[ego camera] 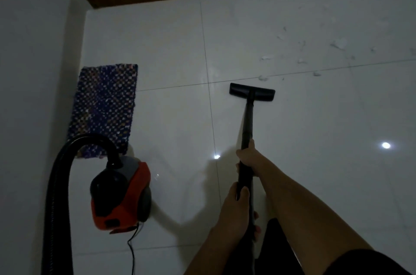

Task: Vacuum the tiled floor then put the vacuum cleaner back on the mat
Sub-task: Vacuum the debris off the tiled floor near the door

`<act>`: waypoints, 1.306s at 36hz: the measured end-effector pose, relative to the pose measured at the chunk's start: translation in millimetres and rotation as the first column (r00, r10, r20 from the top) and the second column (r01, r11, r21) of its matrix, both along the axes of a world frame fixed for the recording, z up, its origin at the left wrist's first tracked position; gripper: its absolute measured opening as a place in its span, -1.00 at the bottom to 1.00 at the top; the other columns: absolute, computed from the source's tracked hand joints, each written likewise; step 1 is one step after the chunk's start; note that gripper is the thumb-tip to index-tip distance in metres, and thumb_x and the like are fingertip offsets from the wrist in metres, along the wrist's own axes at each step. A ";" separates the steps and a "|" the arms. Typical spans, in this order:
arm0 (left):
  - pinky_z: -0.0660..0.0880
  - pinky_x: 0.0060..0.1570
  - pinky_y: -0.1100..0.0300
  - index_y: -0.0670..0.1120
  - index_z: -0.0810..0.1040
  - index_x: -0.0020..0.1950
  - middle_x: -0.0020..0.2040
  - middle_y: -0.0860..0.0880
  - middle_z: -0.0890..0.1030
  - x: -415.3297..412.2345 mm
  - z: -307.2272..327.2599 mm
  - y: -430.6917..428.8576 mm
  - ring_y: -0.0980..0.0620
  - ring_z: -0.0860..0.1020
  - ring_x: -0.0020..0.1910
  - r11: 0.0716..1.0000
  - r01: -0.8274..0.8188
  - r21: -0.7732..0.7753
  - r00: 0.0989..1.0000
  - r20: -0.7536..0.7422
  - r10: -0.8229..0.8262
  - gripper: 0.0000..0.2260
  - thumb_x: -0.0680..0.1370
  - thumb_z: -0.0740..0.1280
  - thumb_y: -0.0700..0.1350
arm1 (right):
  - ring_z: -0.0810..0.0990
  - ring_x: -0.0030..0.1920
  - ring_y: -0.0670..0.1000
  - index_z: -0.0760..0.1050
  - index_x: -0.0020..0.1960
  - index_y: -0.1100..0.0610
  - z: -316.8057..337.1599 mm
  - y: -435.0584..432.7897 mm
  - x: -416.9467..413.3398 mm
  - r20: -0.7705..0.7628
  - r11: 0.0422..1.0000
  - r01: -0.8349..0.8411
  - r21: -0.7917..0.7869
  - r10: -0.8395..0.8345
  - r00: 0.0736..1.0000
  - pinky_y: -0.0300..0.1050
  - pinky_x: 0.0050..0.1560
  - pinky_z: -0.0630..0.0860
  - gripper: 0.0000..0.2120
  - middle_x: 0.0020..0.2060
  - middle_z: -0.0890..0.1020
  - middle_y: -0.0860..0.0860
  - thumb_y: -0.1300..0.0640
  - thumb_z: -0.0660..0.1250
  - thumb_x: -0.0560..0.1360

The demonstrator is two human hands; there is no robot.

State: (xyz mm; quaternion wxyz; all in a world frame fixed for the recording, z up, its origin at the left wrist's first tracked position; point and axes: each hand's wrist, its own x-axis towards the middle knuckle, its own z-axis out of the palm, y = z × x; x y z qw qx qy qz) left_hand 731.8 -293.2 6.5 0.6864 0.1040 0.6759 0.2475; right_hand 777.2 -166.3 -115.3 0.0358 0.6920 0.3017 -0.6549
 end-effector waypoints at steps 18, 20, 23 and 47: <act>0.39 -0.43 0.19 0.07 0.37 0.28 -0.30 -0.07 0.47 65.5 -34.5 114.8 0.03 0.42 -0.48 0.997 0.070 0.033 0.997 -0.034 -0.069 -0.75 0.65 0.06 0.05 | 0.52 -0.29 0.14 -0.31 0.52 -0.17 -29.6 118.3 68.4 0.003 0.997 0.075 0.031 -0.075 0.997 0.07 -0.12 0.56 -0.21 0.14 0.50 0.33 0.26 0.13 0.56; 0.40 -0.45 0.20 0.07 0.36 0.29 -0.31 -0.07 0.47 74.0 -38.5 137.3 0.03 0.43 -0.49 0.997 0.075 0.032 0.996 -0.046 -0.074 -0.74 0.64 0.06 0.05 | 0.54 -0.21 0.19 -0.32 0.52 -0.17 -32.8 141.1 76.3 0.019 0.997 0.055 0.045 -0.056 0.998 0.12 -0.02 0.58 -0.21 0.17 0.50 0.35 0.25 0.13 0.55; 0.40 -0.49 0.22 0.05 0.37 0.29 -0.34 -0.08 0.47 85.6 -41.0 169.2 0.04 0.43 -0.53 0.998 0.064 0.017 0.998 -0.024 -0.064 -0.73 0.64 0.07 0.05 | 0.55 -0.16 0.22 -0.32 0.52 -0.17 -34.7 174.6 86.5 0.030 0.998 0.029 0.053 -0.030 0.999 0.17 0.02 0.59 -0.20 0.17 0.50 0.35 0.23 0.14 0.55; 0.36 -0.61 0.27 0.21 0.30 0.21 -0.31 -0.12 0.46 91.6 -69.2 448.5 0.04 0.41 -0.62 0.998 0.056 0.033 0.990 0.125 -0.059 -0.84 0.64 0.07 0.05 | 0.56 -0.31 0.14 -0.32 0.52 -0.16 -53.3 454.9 113.1 0.060 0.992 0.070 0.107 -0.077 0.995 0.08 -0.11 0.61 -0.20 0.18 0.51 0.34 0.22 0.16 0.56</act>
